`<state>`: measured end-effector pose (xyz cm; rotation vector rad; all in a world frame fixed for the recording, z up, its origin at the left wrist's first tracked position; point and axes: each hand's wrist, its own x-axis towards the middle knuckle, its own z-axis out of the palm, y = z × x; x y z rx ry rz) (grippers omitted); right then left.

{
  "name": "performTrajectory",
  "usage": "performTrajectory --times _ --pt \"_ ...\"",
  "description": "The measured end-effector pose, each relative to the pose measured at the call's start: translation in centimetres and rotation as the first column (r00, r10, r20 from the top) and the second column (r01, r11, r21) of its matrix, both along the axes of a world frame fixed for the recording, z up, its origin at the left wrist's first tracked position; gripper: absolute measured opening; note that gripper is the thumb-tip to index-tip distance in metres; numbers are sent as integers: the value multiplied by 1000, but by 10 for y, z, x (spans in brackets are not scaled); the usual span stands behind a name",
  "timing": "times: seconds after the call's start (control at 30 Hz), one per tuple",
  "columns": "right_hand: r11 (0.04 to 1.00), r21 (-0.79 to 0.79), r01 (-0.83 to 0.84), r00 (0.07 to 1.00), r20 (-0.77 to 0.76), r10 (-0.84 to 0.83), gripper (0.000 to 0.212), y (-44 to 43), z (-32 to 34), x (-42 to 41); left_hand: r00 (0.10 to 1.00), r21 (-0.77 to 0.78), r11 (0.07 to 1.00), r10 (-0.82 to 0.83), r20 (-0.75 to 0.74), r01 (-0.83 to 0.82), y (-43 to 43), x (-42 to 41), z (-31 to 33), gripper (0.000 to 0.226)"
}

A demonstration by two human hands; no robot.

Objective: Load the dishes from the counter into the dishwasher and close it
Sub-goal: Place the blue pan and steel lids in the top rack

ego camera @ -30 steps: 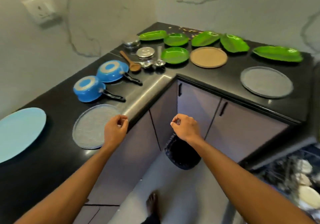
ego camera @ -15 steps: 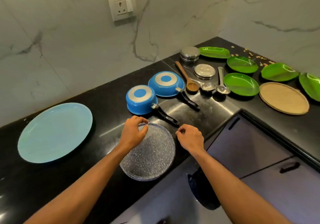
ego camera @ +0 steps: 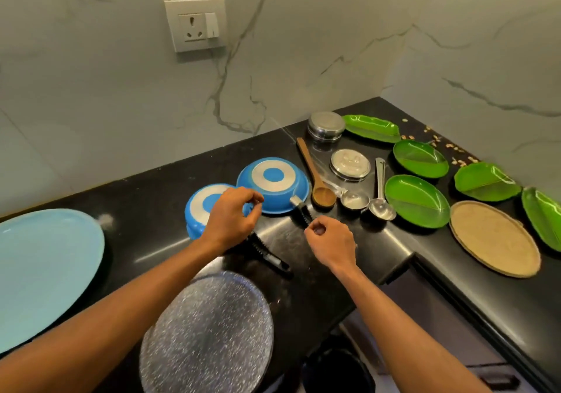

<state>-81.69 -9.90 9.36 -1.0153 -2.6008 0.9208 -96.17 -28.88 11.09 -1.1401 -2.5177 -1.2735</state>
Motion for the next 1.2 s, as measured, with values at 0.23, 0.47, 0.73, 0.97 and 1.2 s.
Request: performTrajectory --times 0.23,0.47,0.73,0.97,1.2 --pt "1000 8 -18 995 -98 18 8 102 7 -86 970 -301 941 203 131 -156 114 -69 4 38" --pt "998 43 -44 992 -120 49 37 191 10 -167 899 -619 766 379 219 -173 192 -134 -3 69" --pt "999 30 -39 996 87 36 92 265 -1 -255 870 -825 565 400 289 15 249 -194 -25 106" --pt "993 92 -69 981 188 51 109 293 -9 -319 862 -803 590 362 355 83 252 -218 -51 131" --pt "992 87 -94 959 274 67 112 294 -12 -353 844 -773 631 380 378 63 251 -212 -44 124"
